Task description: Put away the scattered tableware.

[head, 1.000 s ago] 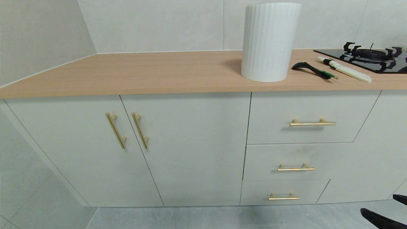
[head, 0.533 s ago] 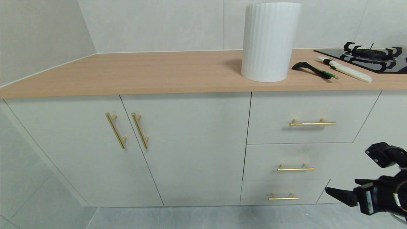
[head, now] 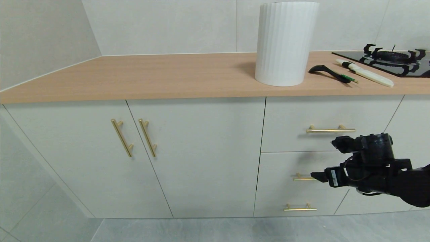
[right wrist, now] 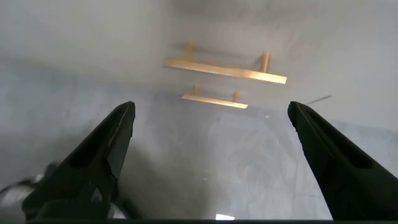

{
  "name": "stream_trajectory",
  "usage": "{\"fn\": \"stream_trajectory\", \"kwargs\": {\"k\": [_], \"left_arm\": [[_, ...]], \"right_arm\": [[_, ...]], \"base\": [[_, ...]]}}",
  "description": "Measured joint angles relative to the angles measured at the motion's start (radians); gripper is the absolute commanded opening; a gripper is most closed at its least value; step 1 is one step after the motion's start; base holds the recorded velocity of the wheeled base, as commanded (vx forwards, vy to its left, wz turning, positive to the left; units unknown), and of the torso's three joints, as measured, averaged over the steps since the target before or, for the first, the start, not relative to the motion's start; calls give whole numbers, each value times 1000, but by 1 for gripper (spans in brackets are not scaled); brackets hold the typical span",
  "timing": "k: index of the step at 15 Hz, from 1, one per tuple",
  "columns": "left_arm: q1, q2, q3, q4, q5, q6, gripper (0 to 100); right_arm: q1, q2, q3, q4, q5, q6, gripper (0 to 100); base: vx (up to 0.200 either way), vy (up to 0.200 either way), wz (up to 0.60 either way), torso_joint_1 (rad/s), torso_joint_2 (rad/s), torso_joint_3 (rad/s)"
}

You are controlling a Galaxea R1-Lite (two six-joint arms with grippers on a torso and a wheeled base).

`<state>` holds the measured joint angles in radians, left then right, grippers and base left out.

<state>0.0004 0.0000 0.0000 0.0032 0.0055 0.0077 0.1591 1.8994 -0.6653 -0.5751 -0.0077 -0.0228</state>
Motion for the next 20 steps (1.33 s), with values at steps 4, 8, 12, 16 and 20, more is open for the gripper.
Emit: {"fn": "stream_trajectory", "kwargs": {"k": [4,8,12,16,20], "left_arm": [[0,0,0,0,0,0,100],[0,0,0,0,0,0,100],[0,0,0,0,0,0,100],[0,0,0,0,0,0,100],[0,0,0,0,0,0,100]], "right_arm": [[0,97,-3,-3,-11,3,100],[-4,159,58,-207,-63,4,100],[-20,253,93,-434,-83,3,100],[-26,312,78,-454,-114,10,100],[-36,364,47,-524,-163,40,100]], "base": [[0,0,0,0,0,0],[0,0,0,0,0,0],[0,0,0,0,0,0],[0,0,0,0,0,0],[0,0,0,0,0,0]]}}
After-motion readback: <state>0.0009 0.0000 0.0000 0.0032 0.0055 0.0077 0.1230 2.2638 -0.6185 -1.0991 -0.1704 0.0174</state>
